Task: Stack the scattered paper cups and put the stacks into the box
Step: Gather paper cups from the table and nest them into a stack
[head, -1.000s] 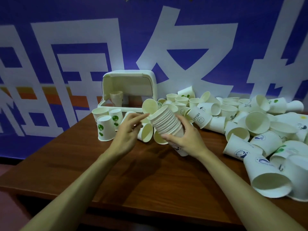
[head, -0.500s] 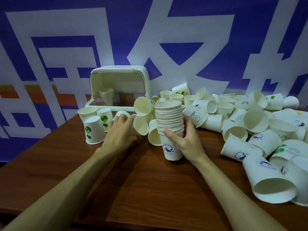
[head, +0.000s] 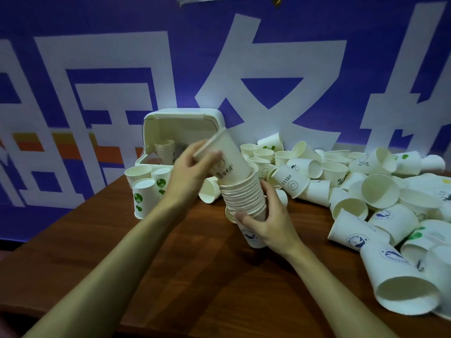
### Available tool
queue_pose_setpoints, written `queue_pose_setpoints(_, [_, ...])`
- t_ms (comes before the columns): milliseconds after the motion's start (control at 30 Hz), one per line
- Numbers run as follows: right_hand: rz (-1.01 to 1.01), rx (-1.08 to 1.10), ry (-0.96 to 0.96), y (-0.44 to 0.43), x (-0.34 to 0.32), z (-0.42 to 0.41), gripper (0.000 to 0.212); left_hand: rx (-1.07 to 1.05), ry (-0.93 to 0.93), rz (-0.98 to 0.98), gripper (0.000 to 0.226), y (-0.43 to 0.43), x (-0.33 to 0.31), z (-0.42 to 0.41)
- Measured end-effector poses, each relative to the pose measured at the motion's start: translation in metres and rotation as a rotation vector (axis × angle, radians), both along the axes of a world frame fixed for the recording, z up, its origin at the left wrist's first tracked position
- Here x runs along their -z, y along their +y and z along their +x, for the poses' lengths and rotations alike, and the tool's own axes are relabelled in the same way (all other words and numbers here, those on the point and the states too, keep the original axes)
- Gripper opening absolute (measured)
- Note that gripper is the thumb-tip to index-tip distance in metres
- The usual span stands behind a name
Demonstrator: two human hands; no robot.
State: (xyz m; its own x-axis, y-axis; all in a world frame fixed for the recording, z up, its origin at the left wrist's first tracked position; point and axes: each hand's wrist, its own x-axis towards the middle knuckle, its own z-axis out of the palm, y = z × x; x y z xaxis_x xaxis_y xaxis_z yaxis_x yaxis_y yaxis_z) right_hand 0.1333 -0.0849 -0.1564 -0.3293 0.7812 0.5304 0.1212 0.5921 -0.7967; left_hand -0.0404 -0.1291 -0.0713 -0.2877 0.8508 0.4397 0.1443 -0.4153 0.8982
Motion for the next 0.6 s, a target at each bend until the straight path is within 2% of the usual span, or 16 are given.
queue_pose_setpoints(100, [0.002, 0.004, -0.014, 0.001, -0.001, 0.002, 0.065, -0.053, 0.414, -0.074, 0.054, -0.001, 0.007, 0.008])
queue_pose_setpoints(167, [-0.004, 0.001, -0.021, 0.002, -0.001, 0.003, 0.065, -0.041, 0.569, -0.103, 0.062, -0.002, 0.011, 0.010])
queue_pose_setpoints(233, [-0.010, 0.011, -0.010, 0.003, -0.001, 0.005, 0.069, -0.009, 0.691, -0.180, 0.060, 0.000, 0.014, 0.012])
queue_pose_setpoints(267, [-0.013, 0.023, -0.005, 0.004, -0.001, 0.006, 0.070, 0.033, 0.717, -0.220, 0.054, 0.005, 0.015, 0.014])
queue_pose_setpoints(300, [-0.015, 0.038, -0.003, 0.005, -0.002, 0.007, 0.071, 0.096, 0.663, -0.236, 0.044, 0.009, 0.017, 0.015])
queue_pose_setpoints(367, [-0.013, 0.097, 0.003, 0.008, -0.003, 0.011, 0.068, 0.124, 0.352, -0.221, 0.024, 0.022, 0.022, 0.016])
queue_pose_setpoints(400, [-0.022, 0.136, 0.025, 0.010, -0.003, 0.013, 0.070, 0.066, 0.221, -0.211, 0.022, 0.031, 0.028, 0.013])
queue_pose_setpoints(433, [-0.044, 0.176, 0.065, 0.013, -0.003, 0.015, 0.072, 0.001, 0.210, -0.200, 0.028, 0.037, 0.037, 0.009])
queue_pose_setpoints(500, [-0.092, 0.247, 0.153, 0.018, -0.001, 0.020, 0.075, -0.084, 0.337, -0.238, 0.050, 0.041, 0.059, 0.002])
queue_pose_setpoints(600, [-0.103, 0.333, 0.181, 0.027, 0.004, 0.025, 0.080, -0.071, 0.612, -0.305, 0.051, 0.048, 0.088, 0.003])
